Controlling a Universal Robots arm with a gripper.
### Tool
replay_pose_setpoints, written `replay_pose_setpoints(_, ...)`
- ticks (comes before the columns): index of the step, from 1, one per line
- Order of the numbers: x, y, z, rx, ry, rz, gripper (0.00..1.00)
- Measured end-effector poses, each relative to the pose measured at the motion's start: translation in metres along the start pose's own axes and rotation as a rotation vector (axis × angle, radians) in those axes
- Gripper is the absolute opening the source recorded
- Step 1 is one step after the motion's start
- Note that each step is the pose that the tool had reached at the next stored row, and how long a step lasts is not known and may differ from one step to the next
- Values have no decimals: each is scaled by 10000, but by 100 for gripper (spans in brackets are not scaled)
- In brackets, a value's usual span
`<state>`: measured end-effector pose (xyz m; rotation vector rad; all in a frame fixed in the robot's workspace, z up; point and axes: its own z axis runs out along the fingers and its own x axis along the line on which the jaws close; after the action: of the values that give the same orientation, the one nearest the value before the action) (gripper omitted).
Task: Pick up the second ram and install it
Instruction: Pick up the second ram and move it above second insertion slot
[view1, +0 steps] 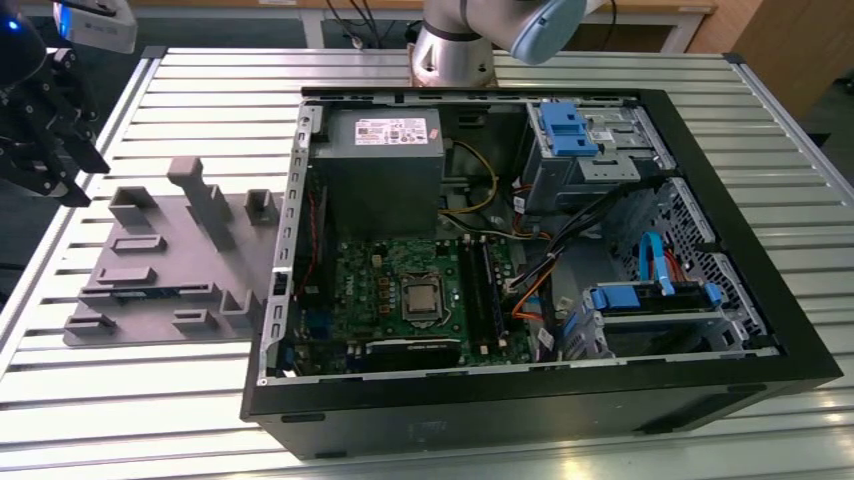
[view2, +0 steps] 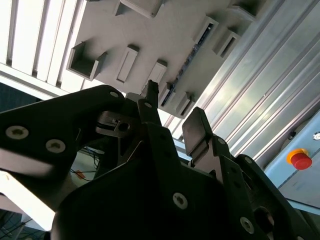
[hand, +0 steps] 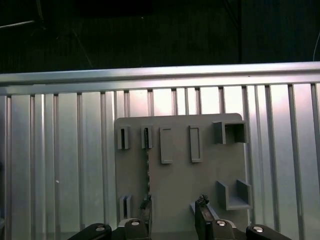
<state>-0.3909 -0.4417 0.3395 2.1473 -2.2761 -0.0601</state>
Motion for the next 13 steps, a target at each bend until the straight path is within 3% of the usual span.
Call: replay_pose_setpoints(13, 27, -3, 48, -2, 2, -22, 47)
